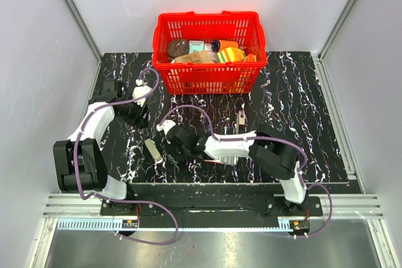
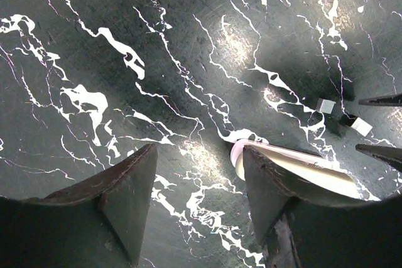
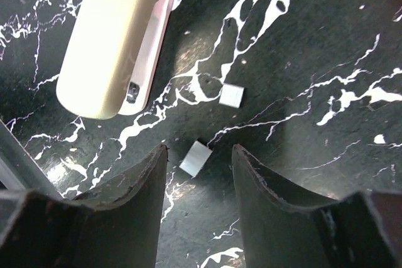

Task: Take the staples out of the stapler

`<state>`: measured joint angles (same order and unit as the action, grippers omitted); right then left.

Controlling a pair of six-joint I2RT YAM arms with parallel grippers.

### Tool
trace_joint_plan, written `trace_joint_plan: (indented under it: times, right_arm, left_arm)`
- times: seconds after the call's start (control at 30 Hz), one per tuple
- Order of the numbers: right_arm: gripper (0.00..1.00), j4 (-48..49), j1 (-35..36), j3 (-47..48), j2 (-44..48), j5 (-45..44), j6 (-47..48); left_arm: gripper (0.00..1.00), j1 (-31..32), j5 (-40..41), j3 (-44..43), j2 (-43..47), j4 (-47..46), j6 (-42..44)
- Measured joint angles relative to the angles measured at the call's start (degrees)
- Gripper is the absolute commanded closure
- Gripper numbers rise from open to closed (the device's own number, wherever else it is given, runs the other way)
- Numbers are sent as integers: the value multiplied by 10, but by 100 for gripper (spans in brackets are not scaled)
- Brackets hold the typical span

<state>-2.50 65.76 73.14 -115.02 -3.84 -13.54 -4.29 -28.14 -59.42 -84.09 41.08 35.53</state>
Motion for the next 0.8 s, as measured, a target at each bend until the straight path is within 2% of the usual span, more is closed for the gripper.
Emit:
trace_joint_plan:
  times: [0.63, 0.8]
  right_arm:
    - [61, -102, 34, 81, -43, -88, -5]
    - [68, -112, 35, 88, -48, -99, -8]
  left_arm:
    - [38, -7, -2, 0, 0, 0, 3]
    - [38, -10, -3, 0, 0, 0, 5]
